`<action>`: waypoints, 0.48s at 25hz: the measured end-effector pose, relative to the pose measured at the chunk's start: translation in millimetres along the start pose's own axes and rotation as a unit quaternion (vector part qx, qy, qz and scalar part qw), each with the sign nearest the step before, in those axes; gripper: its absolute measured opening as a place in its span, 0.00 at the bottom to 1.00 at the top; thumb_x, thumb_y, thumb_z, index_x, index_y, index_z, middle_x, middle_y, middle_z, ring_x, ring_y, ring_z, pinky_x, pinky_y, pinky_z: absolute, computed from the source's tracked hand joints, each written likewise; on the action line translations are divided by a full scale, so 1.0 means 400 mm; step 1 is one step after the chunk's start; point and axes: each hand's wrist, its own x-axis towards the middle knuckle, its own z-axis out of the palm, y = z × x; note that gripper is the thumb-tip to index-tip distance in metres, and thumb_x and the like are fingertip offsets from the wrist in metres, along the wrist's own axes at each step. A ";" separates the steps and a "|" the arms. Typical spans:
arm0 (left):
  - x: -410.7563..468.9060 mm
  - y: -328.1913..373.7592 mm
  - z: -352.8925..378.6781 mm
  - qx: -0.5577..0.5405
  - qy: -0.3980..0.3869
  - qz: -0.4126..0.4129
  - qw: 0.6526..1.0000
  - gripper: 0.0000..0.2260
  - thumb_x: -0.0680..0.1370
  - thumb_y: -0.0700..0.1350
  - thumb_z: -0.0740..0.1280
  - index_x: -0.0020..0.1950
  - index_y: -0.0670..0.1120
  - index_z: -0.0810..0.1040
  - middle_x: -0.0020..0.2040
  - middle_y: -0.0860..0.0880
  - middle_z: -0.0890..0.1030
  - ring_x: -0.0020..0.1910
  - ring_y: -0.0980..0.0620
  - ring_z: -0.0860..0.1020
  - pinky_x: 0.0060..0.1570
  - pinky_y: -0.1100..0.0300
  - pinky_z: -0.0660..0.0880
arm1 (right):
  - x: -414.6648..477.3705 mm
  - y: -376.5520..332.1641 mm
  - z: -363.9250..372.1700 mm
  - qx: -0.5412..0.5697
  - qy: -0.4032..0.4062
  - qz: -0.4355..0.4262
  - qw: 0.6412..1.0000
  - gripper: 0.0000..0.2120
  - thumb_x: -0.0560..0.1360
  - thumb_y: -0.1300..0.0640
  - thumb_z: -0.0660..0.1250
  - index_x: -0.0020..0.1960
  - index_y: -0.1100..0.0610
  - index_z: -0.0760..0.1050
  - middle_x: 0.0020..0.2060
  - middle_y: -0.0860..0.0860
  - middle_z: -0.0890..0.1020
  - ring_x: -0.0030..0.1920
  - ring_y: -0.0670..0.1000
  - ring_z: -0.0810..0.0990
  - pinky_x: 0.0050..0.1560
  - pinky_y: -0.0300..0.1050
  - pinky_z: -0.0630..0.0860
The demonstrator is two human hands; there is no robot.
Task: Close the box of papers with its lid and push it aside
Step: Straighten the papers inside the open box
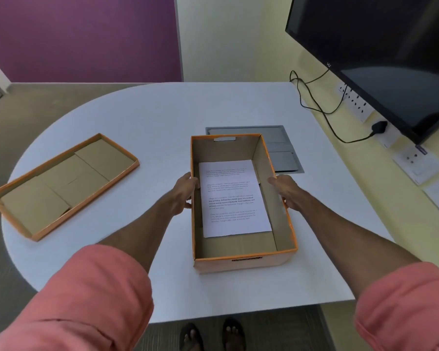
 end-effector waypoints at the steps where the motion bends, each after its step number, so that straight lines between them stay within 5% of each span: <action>1: -0.003 -0.006 0.010 0.000 0.001 0.000 1.000 0.26 0.80 0.40 0.56 0.78 0.49 0.55 0.77 0.43 0.60 0.72 0.35 0.63 0.67 0.37 0.66 | -0.004 0.009 -0.006 -0.005 0.001 -0.002 1.000 0.15 0.77 0.51 0.59 0.34 0.50 0.59 0.33 0.48 0.64 0.32 0.47 0.62 0.36 0.43 0.63; 3: -0.012 -0.022 0.033 0.002 0.003 0.000 1.000 0.26 0.81 0.42 0.57 0.78 0.48 0.55 0.77 0.43 0.60 0.73 0.35 0.62 0.67 0.36 0.65 | -0.009 0.033 -0.014 -0.014 -0.001 -0.005 1.000 0.12 0.77 0.51 0.59 0.36 0.52 0.61 0.34 0.48 0.64 0.33 0.48 0.63 0.34 0.44 0.63; 5: -0.020 -0.041 0.053 -0.002 0.005 -0.004 1.000 0.26 0.80 0.42 0.58 0.78 0.47 0.56 0.77 0.43 0.60 0.73 0.35 0.62 0.67 0.35 0.65 | -0.011 0.050 -0.020 -0.022 -0.008 -0.006 1.000 0.09 0.78 0.50 0.58 0.45 0.56 0.67 0.39 0.50 0.68 0.39 0.51 0.67 0.42 0.45 0.66; 9: -0.033 -0.066 0.078 -0.013 0.007 -0.012 1.000 0.26 0.80 0.43 0.58 0.77 0.46 0.55 0.77 0.43 0.60 0.73 0.35 0.61 0.68 0.34 0.64 | -0.011 0.063 -0.026 -0.015 -0.026 0.005 1.000 0.25 0.80 0.46 0.57 0.70 0.62 0.65 0.65 0.59 0.73 0.64 0.60 0.72 0.59 0.52 0.68; 12: -0.034 -0.070 0.089 -0.014 0.011 -0.012 1.000 0.27 0.80 0.43 0.58 0.78 0.47 0.54 0.78 0.44 0.59 0.74 0.36 0.61 0.68 0.35 0.64 | -0.009 0.067 -0.027 0.015 -0.041 0.020 0.999 0.33 0.80 0.39 0.51 0.74 0.63 0.60 0.72 0.60 0.68 0.70 0.61 0.67 0.68 0.57 0.65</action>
